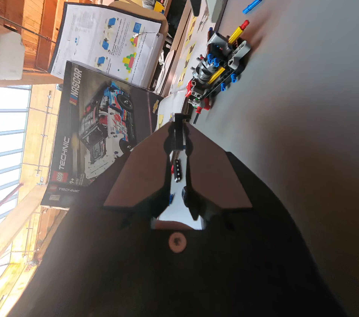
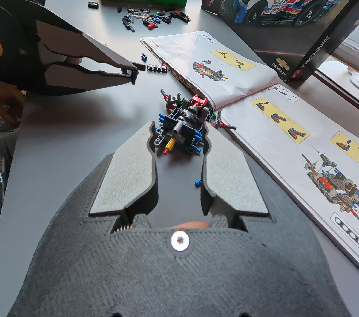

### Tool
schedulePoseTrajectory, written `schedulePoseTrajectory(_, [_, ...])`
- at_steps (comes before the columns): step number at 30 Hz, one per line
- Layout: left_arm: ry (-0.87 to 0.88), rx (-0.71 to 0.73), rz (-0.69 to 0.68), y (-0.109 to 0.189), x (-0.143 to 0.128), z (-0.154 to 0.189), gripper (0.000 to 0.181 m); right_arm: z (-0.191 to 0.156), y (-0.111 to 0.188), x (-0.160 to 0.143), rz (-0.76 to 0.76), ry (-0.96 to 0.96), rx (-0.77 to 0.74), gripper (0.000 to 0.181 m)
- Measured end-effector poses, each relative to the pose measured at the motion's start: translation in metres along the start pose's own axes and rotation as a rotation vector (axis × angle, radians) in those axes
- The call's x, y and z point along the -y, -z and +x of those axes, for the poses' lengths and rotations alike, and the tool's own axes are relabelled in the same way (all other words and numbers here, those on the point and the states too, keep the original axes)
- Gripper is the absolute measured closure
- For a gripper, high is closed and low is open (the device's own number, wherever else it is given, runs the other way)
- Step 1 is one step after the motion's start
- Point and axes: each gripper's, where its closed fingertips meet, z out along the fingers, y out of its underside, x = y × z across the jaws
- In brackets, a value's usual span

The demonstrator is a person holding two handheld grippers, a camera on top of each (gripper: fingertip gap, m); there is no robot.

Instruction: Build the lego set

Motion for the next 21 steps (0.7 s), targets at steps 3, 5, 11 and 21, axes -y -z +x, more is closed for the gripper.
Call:
schedulePoseTrajectory(3, [-0.012,-0.014,-0.017,-0.001,-0.003,0.003,0.177,-0.002,-0.001,-0.002,-0.018,0.006,0.006,0.135])
schedulePoseTrajectory(5, [-0.016,-0.015,-0.035,-0.003,-0.007,0.001,0.176,-0.003,-0.003,-0.006,-0.042,0.009,0.013,0.133])
schedulePoseTrajectory(11, [0.078,-0.051,-0.103,-0.008,-0.025,-0.009,0.177,0.002,0.001,-0.017,-0.096,0.006,0.048,0.131])
schedulePoseTrajectory(21, [0.168,-0.165,-0.121,-0.024,-0.032,-0.005,0.177,-0.004,-0.003,-0.026,-0.157,-0.006,0.108,0.130])
